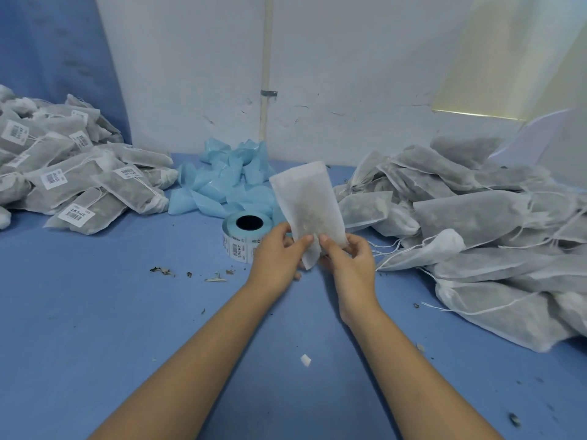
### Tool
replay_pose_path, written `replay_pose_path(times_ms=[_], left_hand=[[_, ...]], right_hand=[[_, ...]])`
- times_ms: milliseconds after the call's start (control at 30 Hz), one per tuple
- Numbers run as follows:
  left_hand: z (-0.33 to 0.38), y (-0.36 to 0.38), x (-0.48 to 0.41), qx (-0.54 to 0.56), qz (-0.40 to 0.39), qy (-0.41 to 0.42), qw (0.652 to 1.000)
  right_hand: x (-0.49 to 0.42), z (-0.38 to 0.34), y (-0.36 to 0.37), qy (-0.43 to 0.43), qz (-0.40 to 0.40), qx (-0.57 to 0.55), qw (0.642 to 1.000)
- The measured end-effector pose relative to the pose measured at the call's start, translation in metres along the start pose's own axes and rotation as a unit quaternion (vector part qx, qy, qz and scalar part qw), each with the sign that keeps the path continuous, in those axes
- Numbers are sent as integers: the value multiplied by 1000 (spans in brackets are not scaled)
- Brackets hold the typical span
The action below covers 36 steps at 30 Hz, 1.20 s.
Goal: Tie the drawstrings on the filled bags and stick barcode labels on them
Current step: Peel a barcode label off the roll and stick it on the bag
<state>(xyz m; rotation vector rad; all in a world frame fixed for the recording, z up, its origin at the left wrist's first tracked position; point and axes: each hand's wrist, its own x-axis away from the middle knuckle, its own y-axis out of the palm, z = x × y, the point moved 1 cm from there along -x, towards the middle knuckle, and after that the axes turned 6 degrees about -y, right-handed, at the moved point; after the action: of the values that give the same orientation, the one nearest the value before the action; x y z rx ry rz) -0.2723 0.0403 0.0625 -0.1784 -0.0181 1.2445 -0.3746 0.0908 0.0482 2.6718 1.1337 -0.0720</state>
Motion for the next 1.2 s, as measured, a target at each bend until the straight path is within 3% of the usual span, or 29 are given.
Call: replay_pose_path(times_ms=[167, 267, 367, 467, 600, 733, 833, 967, 1200], left_hand=[[7, 15, -27, -67, 88, -29, 993], [11, 29, -45, -122, 122, -30, 985], [14, 41, -65, -79, 154, -47, 984], [17, 48, -82, 30, 108, -54, 992], [18, 45, -87, 70, 41, -5, 997], [12, 48, -77, 130, 19, -21, 991], [9, 53, -61, 130, 13, -25, 991], [7, 45, -41, 12, 28, -21, 999], [7, 26, -12, 114, -15, -66, 991]], right_hand=[[-23, -4, -5, -48, 67, 85, 993], [-38, -7, -7, -50, 41, 97, 993], [-50, -7, -7, -37, 24, 96, 994], [-59, -6, -9, -10, 19, 64, 998], [-68, -6, -10, -7, -5, 59, 998], [-64, -3, -8, -10, 21, 41, 999], [-56, -5, -6, -36, 50, -20, 998], [-42, -12, -2, -40, 53, -94, 993], [-12, -16, 10, 11, 37, -148, 988]])
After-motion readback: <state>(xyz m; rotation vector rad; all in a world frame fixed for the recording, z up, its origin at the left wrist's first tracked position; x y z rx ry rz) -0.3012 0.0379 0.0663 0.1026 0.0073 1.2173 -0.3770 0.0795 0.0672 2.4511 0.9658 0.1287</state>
